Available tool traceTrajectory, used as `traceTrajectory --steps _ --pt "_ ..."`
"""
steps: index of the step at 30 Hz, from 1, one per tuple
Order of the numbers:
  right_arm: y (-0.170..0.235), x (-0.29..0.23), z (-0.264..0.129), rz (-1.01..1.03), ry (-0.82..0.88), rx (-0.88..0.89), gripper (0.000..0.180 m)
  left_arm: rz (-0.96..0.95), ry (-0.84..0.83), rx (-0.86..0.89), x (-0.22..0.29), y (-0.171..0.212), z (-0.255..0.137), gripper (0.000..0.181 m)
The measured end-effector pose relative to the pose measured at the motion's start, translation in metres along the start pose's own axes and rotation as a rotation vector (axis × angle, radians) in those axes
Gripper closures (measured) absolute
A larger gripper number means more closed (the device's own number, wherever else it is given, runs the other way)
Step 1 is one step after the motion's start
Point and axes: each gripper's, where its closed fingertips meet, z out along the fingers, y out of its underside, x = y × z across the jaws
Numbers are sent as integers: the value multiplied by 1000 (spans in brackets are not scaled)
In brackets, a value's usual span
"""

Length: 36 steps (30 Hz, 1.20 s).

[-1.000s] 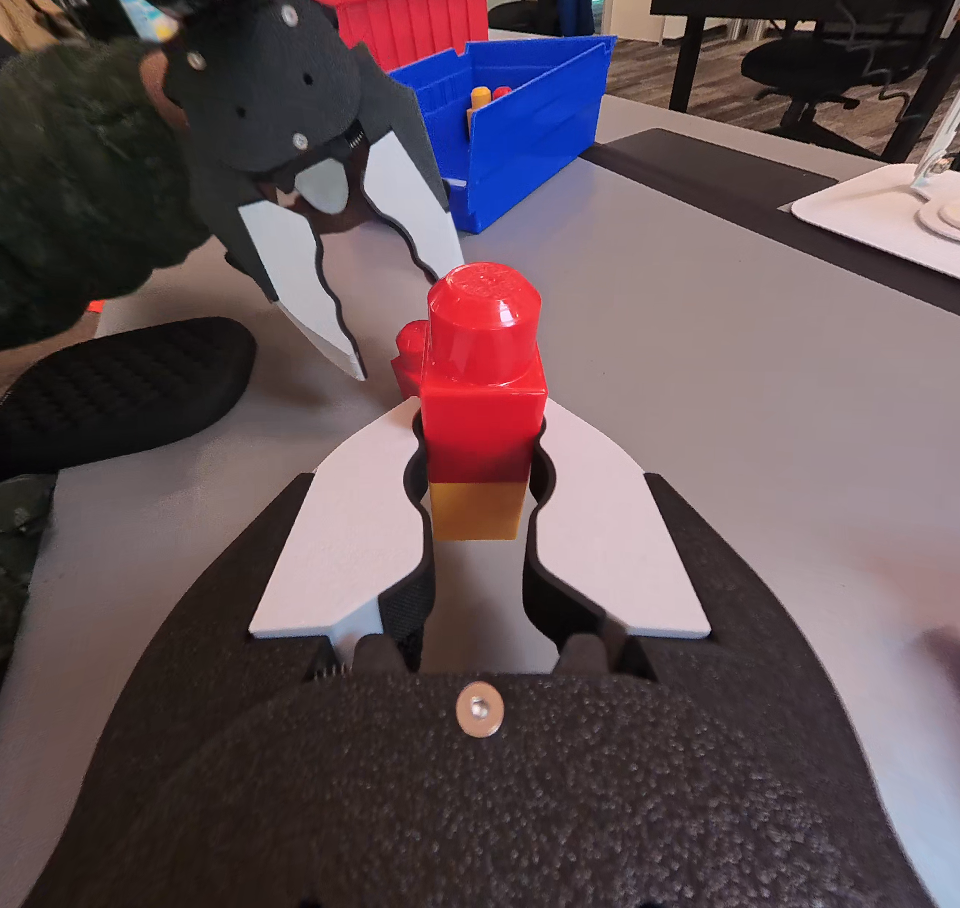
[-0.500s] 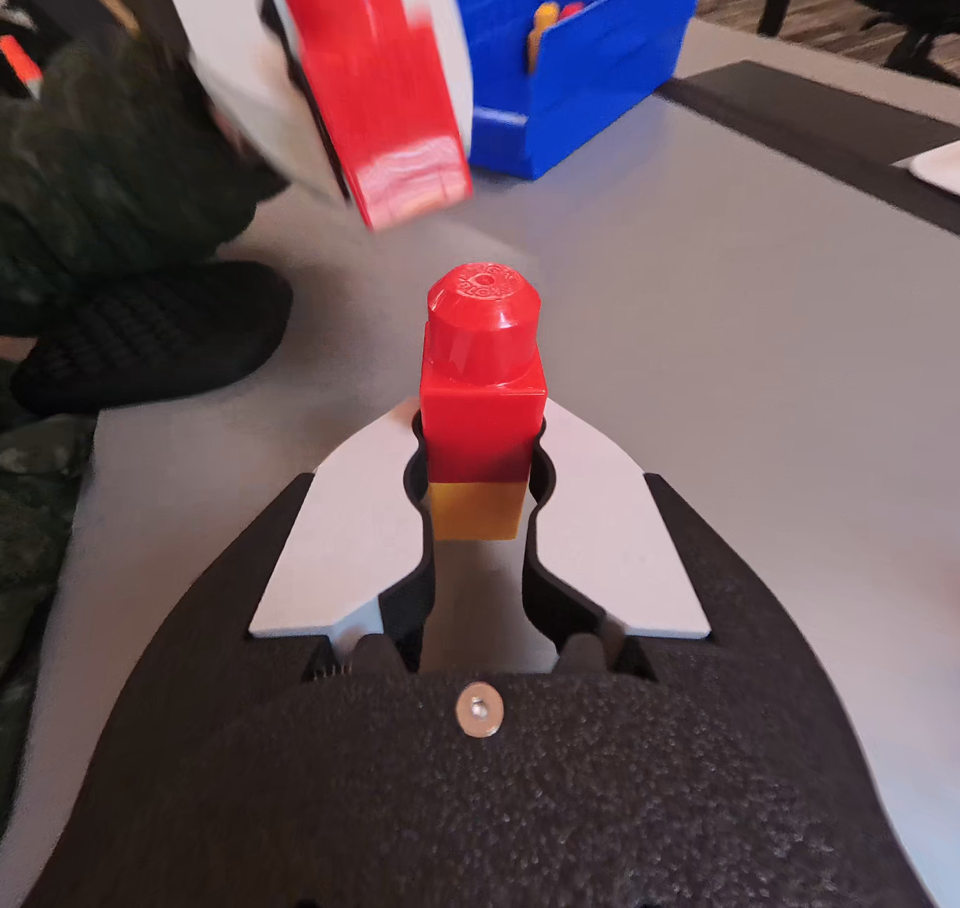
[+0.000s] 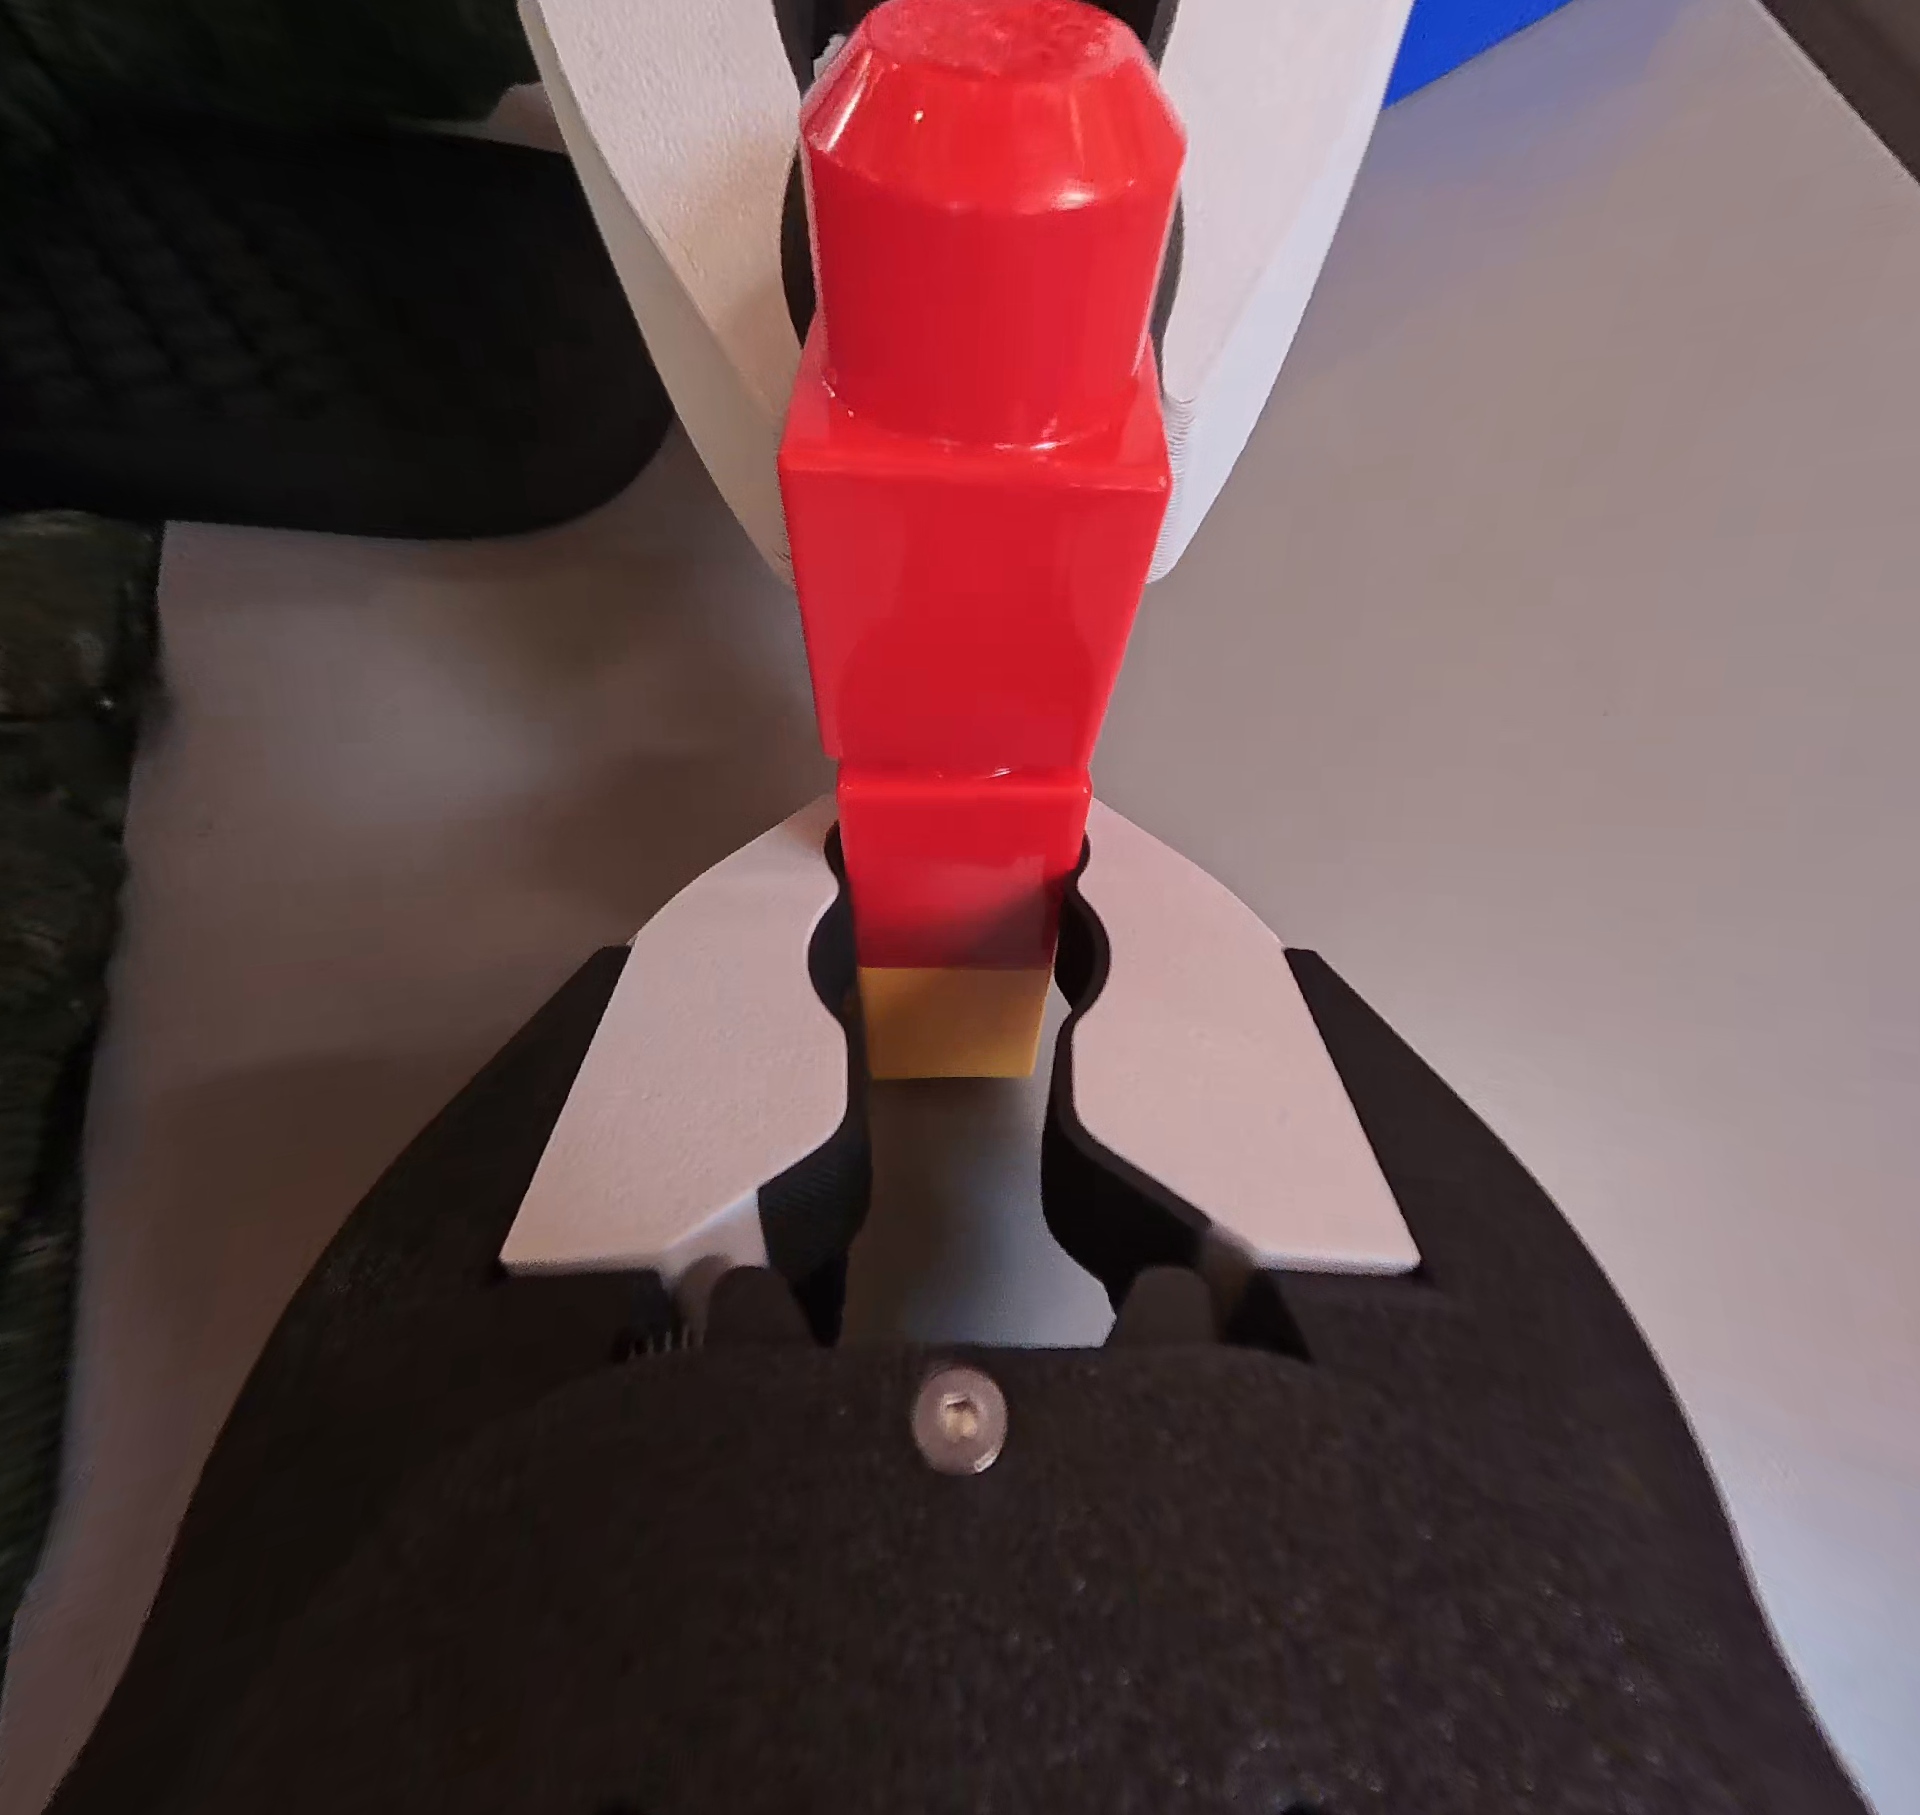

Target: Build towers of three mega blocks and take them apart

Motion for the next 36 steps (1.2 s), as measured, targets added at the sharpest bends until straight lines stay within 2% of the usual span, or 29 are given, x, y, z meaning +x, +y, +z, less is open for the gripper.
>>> traceTrajectory --steps 21,30,32,34,36 --pt "-4 6 -3 58 26 48 145 -44 -80 59 -5 0 5 144" --pt "-5 1 -2 57 -11 55 144 -42 -59 80 -2 1 4 144" --pt "-9 0 -3 61 -19 79 144 -15 -67 142 -2 -7 0 143" --pt "-20 1 -9 95 -36 142 144 -1 -128 257 -11 -19 -9 131" --pt "-27 9 -17 110 -12 208 144 -51 -101 290 -12 -21 -12 132"
